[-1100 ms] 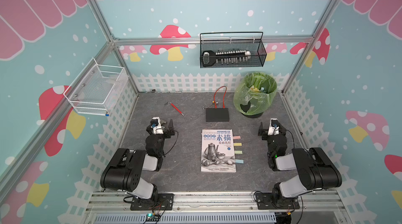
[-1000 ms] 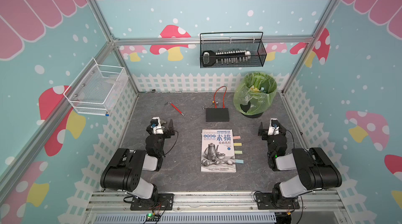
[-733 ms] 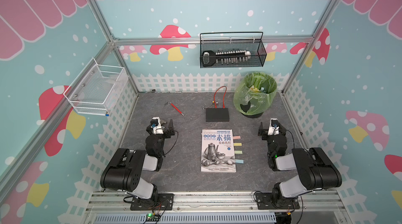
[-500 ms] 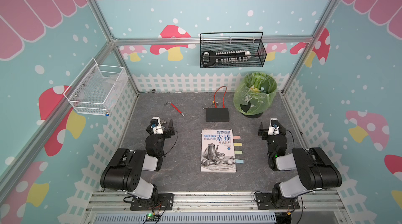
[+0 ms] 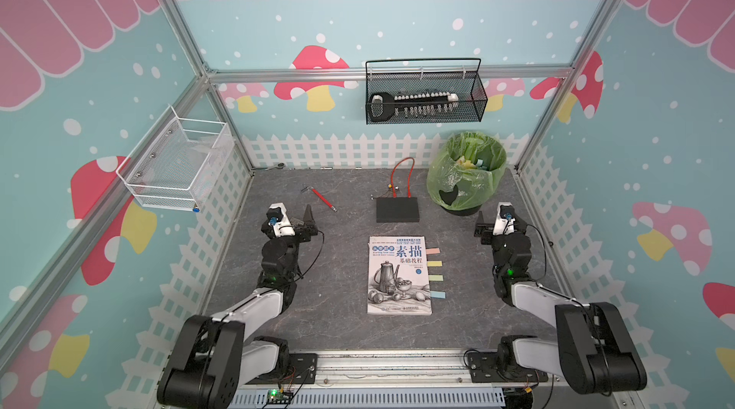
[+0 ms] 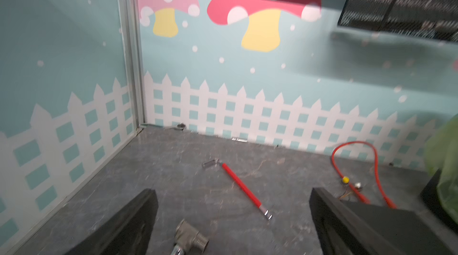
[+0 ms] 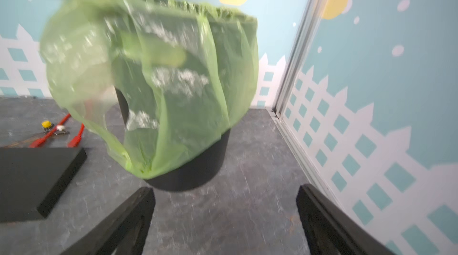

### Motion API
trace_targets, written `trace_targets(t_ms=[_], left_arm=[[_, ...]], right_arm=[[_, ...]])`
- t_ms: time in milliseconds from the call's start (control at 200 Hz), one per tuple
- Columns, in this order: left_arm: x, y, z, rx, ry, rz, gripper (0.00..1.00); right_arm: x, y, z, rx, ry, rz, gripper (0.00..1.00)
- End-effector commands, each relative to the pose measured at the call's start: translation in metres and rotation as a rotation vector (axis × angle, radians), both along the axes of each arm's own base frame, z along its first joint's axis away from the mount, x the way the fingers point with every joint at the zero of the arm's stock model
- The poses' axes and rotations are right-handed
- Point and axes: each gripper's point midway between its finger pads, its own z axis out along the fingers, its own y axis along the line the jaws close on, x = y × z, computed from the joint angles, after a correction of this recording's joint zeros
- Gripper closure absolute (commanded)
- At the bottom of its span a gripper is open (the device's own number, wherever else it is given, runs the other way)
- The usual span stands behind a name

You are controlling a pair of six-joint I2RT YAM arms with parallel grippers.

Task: Peel off the used sticky note
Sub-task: Open the book at the center of the board.

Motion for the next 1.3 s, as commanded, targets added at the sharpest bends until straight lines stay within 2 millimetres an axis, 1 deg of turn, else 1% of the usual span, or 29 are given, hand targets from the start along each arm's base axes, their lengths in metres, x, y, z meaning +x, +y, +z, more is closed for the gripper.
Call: trace_targets(t_ms=[0,55,95,145,155,170,185,210,230,245,275,305,330,360,400,475,555,655,705,796,911,1016,1171,1296], left_arm=[[0.006,-0.023,-0.005,-0.069,0.17,-0.031,0.01],[0.009,-0.048,-0.006,-0.08,0.239,-0.086,0.03],[0.01,-0.069,-0.011,-0.084,0.305,-0.142,0.07],[0.007,-0.095,-0.022,-0.091,0.394,-0.209,0.13],[0.006,-0.101,-0.024,-0.095,0.41,-0.225,0.15],[0.005,-0.105,-0.029,-0.102,0.441,-0.237,0.17],[0.001,-0.119,-0.032,-0.105,0.464,-0.279,0.2],[-0.004,-0.132,-0.041,-0.117,0.512,-0.321,0.24],[-0.009,-0.144,-0.048,-0.132,0.55,-0.366,0.29],[-0.012,-0.151,-0.053,-0.142,0.578,-0.395,0.36],[-0.019,-0.162,-0.063,-0.175,0.634,-0.437,0.5],[-0.025,-0.172,-0.072,-0.211,0.685,-0.478,0.6],[-0.031,-0.18,-0.08,-0.244,0.724,-0.512,0.7],[-0.038,-0.189,-0.088,-0.285,0.77,-0.55,0.84],[-0.046,-0.2,-0.099,-0.323,0.825,-0.593,1.0],[-0.06,-0.219,-0.114,-0.344,0.902,-0.649,1.0],[-0.072,-0.233,-0.126,-0.356,0.956,-0.666,1.0],[-0.086,-0.249,-0.142,-0.373,1.037,-0.693,1.0],[-0.092,-0.253,-0.151,-0.383,1.085,-0.693,1.0],[-0.101,-0.25,-0.173,-0.375,1.172,-0.641,1.0],[-0.111,-0.244,-0.194,-0.358,1.241,-0.6,1.0],[-0.117,-0.24,-0.204,-0.358,1.268,-0.576,1.0],[-0.117,-0.234,-0.207,-0.343,1.267,-0.547,1.0],[-0.117,-0.229,-0.214,-0.324,1.279,-0.523,1.0]], right_arm=[[0.0,0.042,-0.024,0.019,0.222,0.108,0.06],[0.001,0.071,-0.025,0.03,0.288,0.169,0.06],[0.001,0.092,-0.032,0.055,0.36,0.224,0.07],[-0.001,0.119,-0.042,0.112,0.452,0.302,0.08],[-0.002,0.124,-0.048,0.123,0.482,0.317,0.08],[-0.003,0.131,-0.052,0.141,0.51,0.341,0.09],[-0.005,0.139,-0.057,0.157,0.541,0.365,0.09],[-0.008,0.151,-0.064,0.186,0.587,0.407,0.1],[-0.009,0.16,-0.068,0.207,0.616,0.437,0.11],[-0.011,0.166,-0.073,0.221,0.645,0.458,0.12],[-0.014,0.176,-0.081,0.245,0.686,0.493,0.13],[-0.015,0.186,-0.086,0.268,0.718,0.527,0.15],[-0.016,0.191,-0.089,0.286,0.74,0.547,0.16],[-0.016,0.197,-0.092,0.308,0.761,0.567,0.18],[-0.015,0.203,-0.093,0.332,0.777,0.59,0.19],[-0.015,0.209,-0.095,0.362,0.794,0.607,0.2],[-0.017,0.208,-0.1,0.389,0.813,0.586,0.22],[-0.028,0.206,-0.115,0.422,0.861,0.564,0.26],[-0.034,0.205,-0.121,0.433,0.875,0.552,0.27],[-0.043,0.206,-0.126,0.443,0.894,0.544,0.3],[-0.052,0.207,-0.131,0.44,0.909,0.532,0.32],[-0.055,0.205,-0.135,0.436,0.917,0.52,0.34],[-0.055,0.204,-0.138,0.431,0.921,0.511,0.34],[-0.055,0.201,-0.141,0.419,0.921,0.489,0.34]])
